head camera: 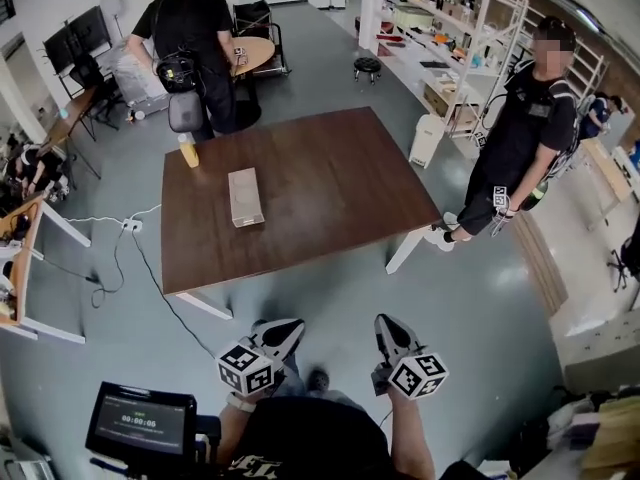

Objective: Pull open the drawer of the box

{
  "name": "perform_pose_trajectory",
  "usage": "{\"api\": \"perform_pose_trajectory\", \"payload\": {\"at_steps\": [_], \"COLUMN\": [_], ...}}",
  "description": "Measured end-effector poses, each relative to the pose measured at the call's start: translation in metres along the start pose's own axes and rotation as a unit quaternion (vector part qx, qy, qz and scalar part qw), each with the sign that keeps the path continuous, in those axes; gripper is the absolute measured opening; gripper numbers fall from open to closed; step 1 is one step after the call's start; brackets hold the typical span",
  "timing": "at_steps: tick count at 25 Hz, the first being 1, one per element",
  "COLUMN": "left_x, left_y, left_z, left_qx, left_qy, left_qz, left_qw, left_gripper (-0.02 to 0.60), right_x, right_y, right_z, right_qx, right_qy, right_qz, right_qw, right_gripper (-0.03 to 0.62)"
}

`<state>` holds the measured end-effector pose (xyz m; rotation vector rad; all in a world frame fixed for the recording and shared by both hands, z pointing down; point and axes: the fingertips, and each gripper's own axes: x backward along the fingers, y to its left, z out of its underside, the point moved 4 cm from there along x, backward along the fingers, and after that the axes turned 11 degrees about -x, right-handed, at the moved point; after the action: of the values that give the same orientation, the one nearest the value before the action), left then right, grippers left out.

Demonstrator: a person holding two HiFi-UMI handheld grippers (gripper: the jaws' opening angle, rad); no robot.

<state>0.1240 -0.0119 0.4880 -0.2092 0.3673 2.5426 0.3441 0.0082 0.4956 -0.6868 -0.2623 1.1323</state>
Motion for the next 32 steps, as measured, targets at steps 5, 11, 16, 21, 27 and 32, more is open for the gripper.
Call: {"api": "perform_pose_trajectory", "payload": {"at_steps": [5, 11, 16, 21, 27, 32], "left_x": [0.016, 0.034, 0.041, 0.037, 0.03, -0.01], "left_y": [0.018, 0.086, 0.12, 0.158, 0.283, 0.363], "left_z": [0.009, 0.01, 0.019, 0.017, 0.044, 0.073], "left_qx": [0.019, 0.03, 0.065, 0.076, 0.168, 0.25], "left_qy": [0.0, -0.024, -0.036, -0.034, -0.031, -0.028], "left_qz": [-0.02, -0.032, -0.082, -0.109, -0.084, -0.047], "left_qw": [0.9996, 0.9988, 0.9939, 0.9905, 0.9817, 0.9667], "left_gripper": [0.005, 0.005, 0.005, 0.005, 0.059, 0.094], "right_x": [-0.016, -0.084, -0.119, -0.157, -0.241, -0.276], "right_y": [0.008, 0.03, 0.035, 0.059, 0.105, 0.091], "right_z": [0.016, 0.028, 0.041, 0.03, 0.027, 0.026], "right_qx": [-0.006, 0.008, 0.017, 0.04, 0.068, 0.069], "right_qy": [0.023, 0.034, 0.089, 0.1, 0.11, 0.122], "right_qz": [-0.007, -0.022, -0.03, -0.054, -0.048, -0.021], "right_qw": [1.0, 0.999, 0.995, 0.993, 0.99, 0.99], "right_gripper": [-0.015, -0.015, -0.016, -0.016, -0.017, -0.017]}}
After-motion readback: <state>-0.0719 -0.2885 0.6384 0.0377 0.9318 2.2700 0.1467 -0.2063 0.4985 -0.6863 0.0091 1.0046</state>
